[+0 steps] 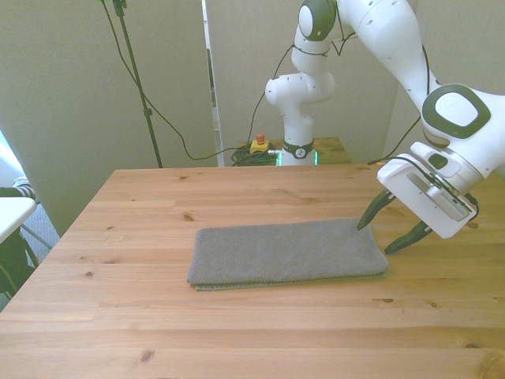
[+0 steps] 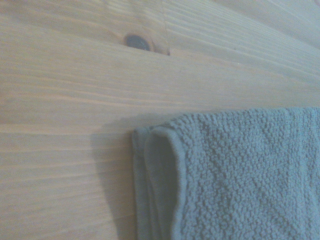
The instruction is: Fold the towel
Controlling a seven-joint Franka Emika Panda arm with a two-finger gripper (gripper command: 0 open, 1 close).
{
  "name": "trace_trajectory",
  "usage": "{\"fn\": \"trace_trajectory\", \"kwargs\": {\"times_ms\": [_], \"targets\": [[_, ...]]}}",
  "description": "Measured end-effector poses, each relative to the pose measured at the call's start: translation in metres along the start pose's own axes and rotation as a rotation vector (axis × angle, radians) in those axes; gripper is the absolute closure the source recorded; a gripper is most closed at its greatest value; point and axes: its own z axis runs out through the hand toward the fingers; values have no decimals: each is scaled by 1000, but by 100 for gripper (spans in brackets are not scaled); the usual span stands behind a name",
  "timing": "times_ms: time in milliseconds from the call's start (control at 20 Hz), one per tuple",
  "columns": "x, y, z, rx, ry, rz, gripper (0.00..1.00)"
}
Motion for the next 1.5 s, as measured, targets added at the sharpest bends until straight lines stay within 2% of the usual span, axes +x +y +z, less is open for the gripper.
{"fn": "trace_trajectory", "kwargs": {"times_ms": [400, 450, 1500], "targets": [[14, 8, 20, -34, 3, -16, 0], [15, 8, 21, -31, 2, -19, 100], [6, 10, 21, 80, -28, -41, 100]]}}
